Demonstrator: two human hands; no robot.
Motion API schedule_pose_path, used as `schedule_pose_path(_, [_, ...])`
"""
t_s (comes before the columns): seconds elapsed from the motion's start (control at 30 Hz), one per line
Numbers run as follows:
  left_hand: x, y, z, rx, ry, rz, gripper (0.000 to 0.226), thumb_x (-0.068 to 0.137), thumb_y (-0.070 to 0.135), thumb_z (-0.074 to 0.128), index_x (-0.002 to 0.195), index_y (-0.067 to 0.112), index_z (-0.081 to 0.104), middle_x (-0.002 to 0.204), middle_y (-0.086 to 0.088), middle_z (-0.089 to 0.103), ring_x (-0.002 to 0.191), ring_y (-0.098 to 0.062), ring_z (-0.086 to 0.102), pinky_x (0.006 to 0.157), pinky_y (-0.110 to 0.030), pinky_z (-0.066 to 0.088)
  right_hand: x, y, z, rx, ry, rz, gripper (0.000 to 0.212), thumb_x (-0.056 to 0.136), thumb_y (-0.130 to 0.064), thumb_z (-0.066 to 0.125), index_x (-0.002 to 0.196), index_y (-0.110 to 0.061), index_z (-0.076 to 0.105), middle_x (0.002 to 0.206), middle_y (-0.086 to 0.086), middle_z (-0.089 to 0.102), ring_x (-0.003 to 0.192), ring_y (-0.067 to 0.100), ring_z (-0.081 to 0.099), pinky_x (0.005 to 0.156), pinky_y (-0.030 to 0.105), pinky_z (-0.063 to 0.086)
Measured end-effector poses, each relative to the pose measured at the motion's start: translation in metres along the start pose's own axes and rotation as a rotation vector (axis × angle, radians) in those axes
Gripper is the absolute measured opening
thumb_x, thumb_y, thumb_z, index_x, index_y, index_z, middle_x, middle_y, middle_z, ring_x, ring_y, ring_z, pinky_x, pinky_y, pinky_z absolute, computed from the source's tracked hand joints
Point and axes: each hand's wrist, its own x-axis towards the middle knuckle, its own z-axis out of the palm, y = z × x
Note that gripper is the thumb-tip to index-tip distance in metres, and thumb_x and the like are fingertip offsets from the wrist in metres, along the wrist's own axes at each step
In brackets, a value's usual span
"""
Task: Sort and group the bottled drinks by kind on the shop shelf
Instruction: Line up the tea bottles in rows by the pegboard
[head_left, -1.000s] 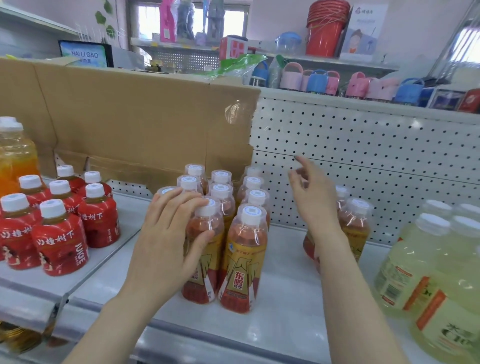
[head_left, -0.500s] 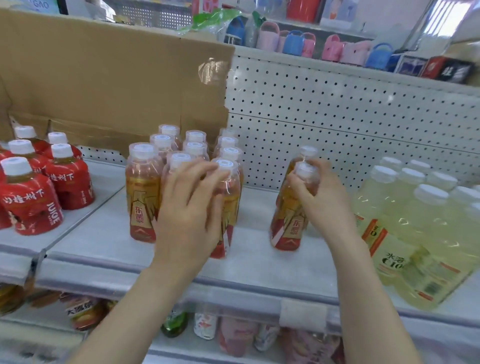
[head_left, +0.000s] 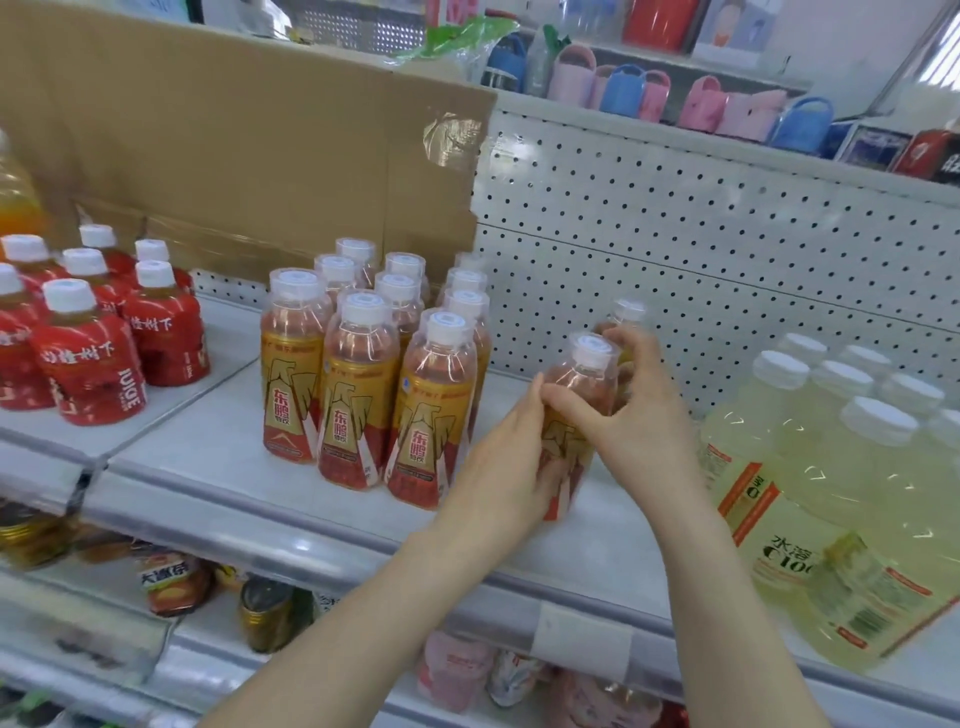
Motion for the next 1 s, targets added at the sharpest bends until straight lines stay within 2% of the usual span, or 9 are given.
schedule_pose_path(0.1, [-0.023, -0.01, -0.013, 0.08, 0.125, 0.095, 0.057, 0.091, 0.012, 0.066, 0.144, 0.019, 0.046, 0.136, 0.003, 0.059, 0.123, -0.01, 0.053, 0.104, -0.018, 0.04, -0.009, 0.005, 0.015, 0.046, 0.038, 0.01, 0.092, 0.061, -0.067, 0.077, 0.139, -0.042, 0.036, 0.13, -0.004, 0.056, 0.112, 0.019, 0.062, 0.094, 0.045, 0.053])
schedule_pose_path(0.2, [-0.049, -0.026, -0.031, 0.113, 0.303, 0.236, 0.045, 0.086, 0.002, 0.072, 0.129, 0.013, 0.064, 0.126, 0.0, 0.066, 0.117, -0.009, 0.056, 0.105, -0.01, 0.034, -0.018, 0.002, 0.025, 0.03, 0.097, 0.047, 0.084, 0.072, -0.055, 0.078, 0.141, -0.035, 0.034, 0.132, -0.003, 0.058, 0.117, 0.022, 0.061, 0.096, 0.048, 0.052])
schedule_pose_path(0.3, [-0.063, -0.046, -0.066, 0.157, 0.495, 0.273, 0.038, 0.089, 0.008, 0.068, 0.127, 0.012, 0.065, 0.13, -0.002, 0.06, 0.122, -0.014, 0.053, 0.108, -0.016, 0.034, -0.033, -0.012, 0.021, 0.057, 0.164, 0.059, 0.077, 0.08, -0.041, 0.079, 0.142, -0.033, 0.036, 0.127, -0.007, 0.06, 0.113, 0.02, 0.062, 0.097, 0.048, 0.051])
schedule_pose_path(0.4, [-0.066, -0.074, -0.109, 0.132, 0.578, 0.155, 0.048, 0.088, 0.012, 0.067, 0.134, 0.014, 0.057, 0.138, -0.003, 0.05, 0.128, -0.017, 0.047, 0.111, -0.019, 0.032, -0.054, -0.041, 0.009, 0.077, 0.174, 0.029, 0.078, 0.083, -0.033, 0.079, 0.145, -0.034, 0.034, 0.113, -0.023, 0.06, 0.097, 0.005, 0.063, 0.093, 0.044, 0.052])
schedule_pose_path(0.47, [-0.067, -0.095, -0.133, 0.058, 0.553, 0.056, 0.05, 0.089, 0.013, 0.066, 0.137, 0.019, 0.052, 0.139, 0.006, 0.044, 0.129, -0.017, 0.046, 0.112, -0.032, 0.04, -0.07, -0.069, 0.005, 0.082, 0.153, 0.026, 0.079, 0.084, -0.034, 0.077, 0.149, -0.036, 0.032, 0.105, -0.036, 0.053, 0.091, -0.013, 0.057, 0.09, 0.035, 0.047])
schedule_pose_path(0.53, [-0.068, -0.112, -0.15, 0.038, 0.492, 0.039, 0.053, 0.09, 0.015, 0.066, 0.139, 0.023, 0.049, 0.135, 0.018, 0.038, 0.127, -0.016, 0.046, 0.108, -0.043, 0.044, -0.086, -0.098, 0.01, 0.114, 0.123, 0.004, 0.076, 0.083, -0.04, 0.074, 0.148, -0.04, 0.034, 0.103, -0.035, 0.055, 0.091, -0.014, 0.058, 0.088, 0.032, 0.045])
schedule_pose_path(0.73, [-0.097, -0.128, -0.16, -0.061, 0.309, 0.104, 0.047, 0.094, 0.032, 0.061, 0.139, 0.026, 0.048, 0.132, 0.008, 0.049, 0.12, -0.012, 0.052, 0.1, -0.037, 0.05, -0.106, -0.155, 0.083, 0.188, 0.063, -0.038, 0.07, 0.086, -0.039, 0.074, 0.146, -0.029, 0.039, 0.114, -0.017, 0.065, 0.107, -0.003, 0.061, 0.095, 0.022, 0.05])
schedule_pose_path(0.87, [-0.109, -0.139, -0.154, -0.042, 0.17, 0.16, 0.062, 0.091, 0.035, 0.068, 0.145, 0.024, 0.041, 0.138, 0.008, 0.047, 0.125, -0.012, 0.049, 0.103, -0.039, 0.048, -0.097, -0.164, 0.133, 0.141, 0.144, -0.031, 0.071, 0.081, -0.052, 0.068, 0.143, -0.036, 0.036, 0.123, -0.008, 0.061, 0.118, 0.018, 0.058, 0.098, 0.044, 0.051])
schedule_pose_path(1.0, [-0.101, -0.143, -0.15, -0.04, 0.137, 0.1, 0.077, 0.084, 0.033, 0.076, 0.149, 0.025, 0.034, 0.142, 0.008, 0.046, 0.128, -0.008, 0.047, 0.106, -0.034, 0.047, -0.09, -0.169, 0.15, 0.082, 0.233, 0.003, 0.068, 0.085, -0.046, 0.068, 0.143, -0.035, 0.035, 0.125, -0.006, 0.061, 0.118, 0.021, 0.058, 0.098, 0.048, 0.05])
